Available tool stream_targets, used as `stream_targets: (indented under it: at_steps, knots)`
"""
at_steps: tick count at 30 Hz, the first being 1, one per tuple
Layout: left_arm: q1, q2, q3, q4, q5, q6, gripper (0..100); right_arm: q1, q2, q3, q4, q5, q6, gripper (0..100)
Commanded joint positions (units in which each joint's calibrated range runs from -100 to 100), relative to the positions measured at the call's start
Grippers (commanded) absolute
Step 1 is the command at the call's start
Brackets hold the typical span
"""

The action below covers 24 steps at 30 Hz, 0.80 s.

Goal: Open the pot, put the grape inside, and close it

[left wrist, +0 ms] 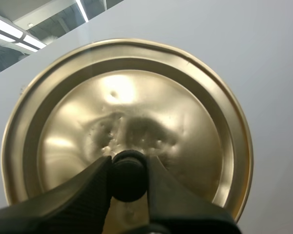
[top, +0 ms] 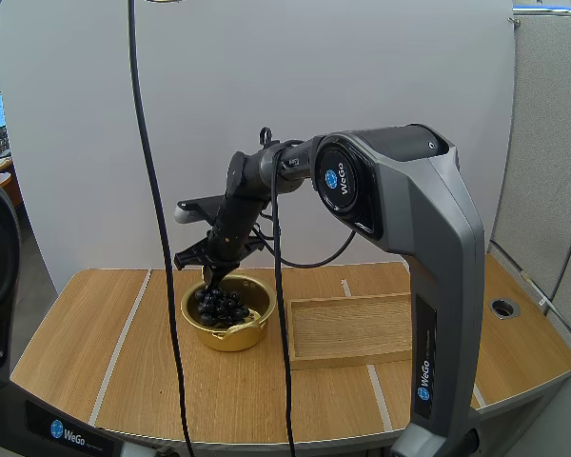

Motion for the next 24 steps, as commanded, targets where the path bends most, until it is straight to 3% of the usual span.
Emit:
stream_targets:
  at_steps: [1, 9, 24]
  knots:
    - [-0.18, -0.5, -0.4, 0.2, -2.0, -0.1, 0, 0.0, -2.0, -0.8, -3.1, -1.0, 0.1, 0]
    - [-0.18, -0.5, -0.4, 0.2, -2.0, -0.1, 0, 0.0, -0.4, -0.8, -10.2, 1.9, 4.2, 0]
    - [-0.18, -0.5, -0.4, 0.2, -2.0, -0.1, 0, 0.0, 0.8, 4.7, -8.3, -0.5, 4.2, 0]
